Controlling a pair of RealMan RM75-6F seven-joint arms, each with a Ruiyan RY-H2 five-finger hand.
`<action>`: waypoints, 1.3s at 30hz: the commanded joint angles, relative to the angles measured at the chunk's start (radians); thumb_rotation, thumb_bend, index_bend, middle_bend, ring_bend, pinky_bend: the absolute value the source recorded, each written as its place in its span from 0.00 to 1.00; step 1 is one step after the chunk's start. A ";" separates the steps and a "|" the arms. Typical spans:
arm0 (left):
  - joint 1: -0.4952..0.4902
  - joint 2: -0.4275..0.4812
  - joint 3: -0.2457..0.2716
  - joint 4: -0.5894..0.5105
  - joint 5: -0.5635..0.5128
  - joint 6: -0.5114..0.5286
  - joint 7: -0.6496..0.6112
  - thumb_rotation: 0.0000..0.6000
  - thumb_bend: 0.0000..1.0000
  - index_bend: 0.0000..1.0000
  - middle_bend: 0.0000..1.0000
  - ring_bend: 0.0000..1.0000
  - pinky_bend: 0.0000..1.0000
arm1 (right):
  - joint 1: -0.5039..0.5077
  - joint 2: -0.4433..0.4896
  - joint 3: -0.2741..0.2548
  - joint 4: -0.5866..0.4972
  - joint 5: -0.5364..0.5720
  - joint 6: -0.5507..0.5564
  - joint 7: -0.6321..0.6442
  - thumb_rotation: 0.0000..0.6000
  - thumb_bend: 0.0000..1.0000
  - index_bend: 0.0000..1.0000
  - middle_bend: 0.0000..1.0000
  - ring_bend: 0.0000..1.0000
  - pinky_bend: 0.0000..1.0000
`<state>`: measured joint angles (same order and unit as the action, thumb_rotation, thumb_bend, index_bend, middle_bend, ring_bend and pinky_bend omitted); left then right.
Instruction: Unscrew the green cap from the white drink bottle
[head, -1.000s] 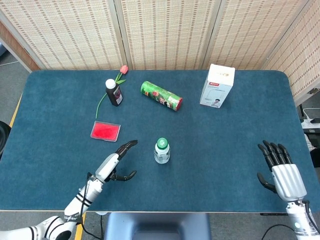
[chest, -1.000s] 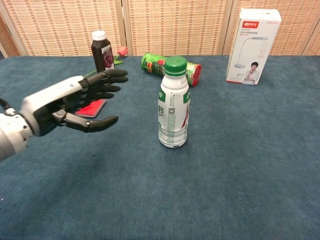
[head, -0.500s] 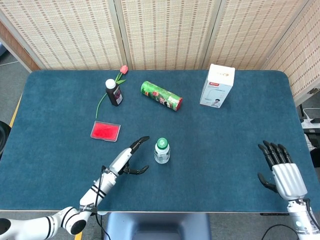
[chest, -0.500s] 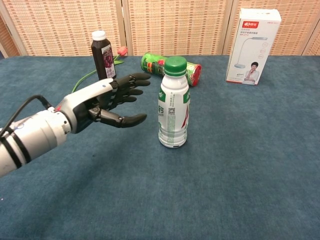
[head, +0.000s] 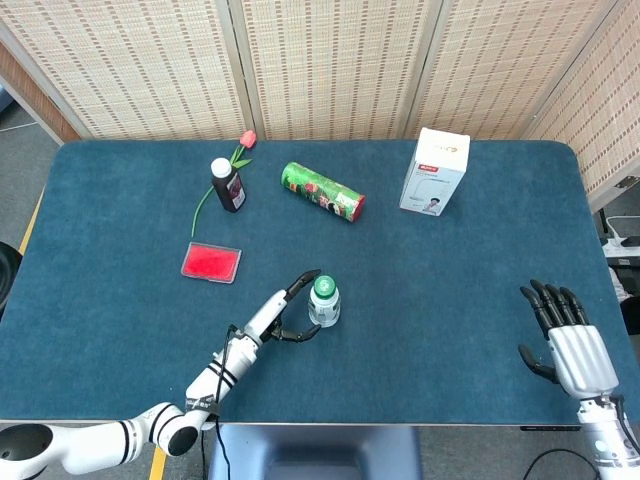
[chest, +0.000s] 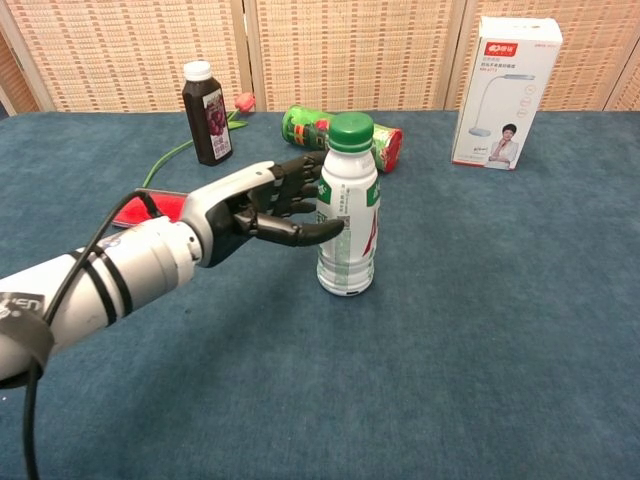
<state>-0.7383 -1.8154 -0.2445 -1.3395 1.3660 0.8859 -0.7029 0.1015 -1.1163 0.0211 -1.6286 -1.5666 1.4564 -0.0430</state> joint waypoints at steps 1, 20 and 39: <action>-0.015 -0.017 -0.011 0.015 -0.009 -0.007 0.004 1.00 0.34 0.00 0.00 0.00 0.05 | 0.003 0.006 -0.004 -0.001 -0.007 -0.006 0.012 1.00 0.25 0.00 0.00 0.00 0.00; -0.068 -0.108 -0.034 0.123 -0.055 -0.040 0.028 1.00 0.34 0.28 0.18 0.00 0.04 | 0.002 0.017 -0.003 -0.003 -0.001 -0.009 0.027 1.00 0.25 0.00 0.00 0.00 0.00; -0.025 -0.217 -0.010 0.193 -0.034 0.069 0.014 1.00 0.64 0.66 0.70 0.24 0.04 | 0.180 0.083 0.055 -0.112 -0.050 -0.202 -0.040 1.00 0.25 0.05 0.00 0.00 0.00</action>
<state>-0.7674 -2.0234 -0.2539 -1.1491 1.3351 0.9465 -0.7046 0.2246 -1.0758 0.0547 -1.6802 -1.6051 1.3225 -0.0510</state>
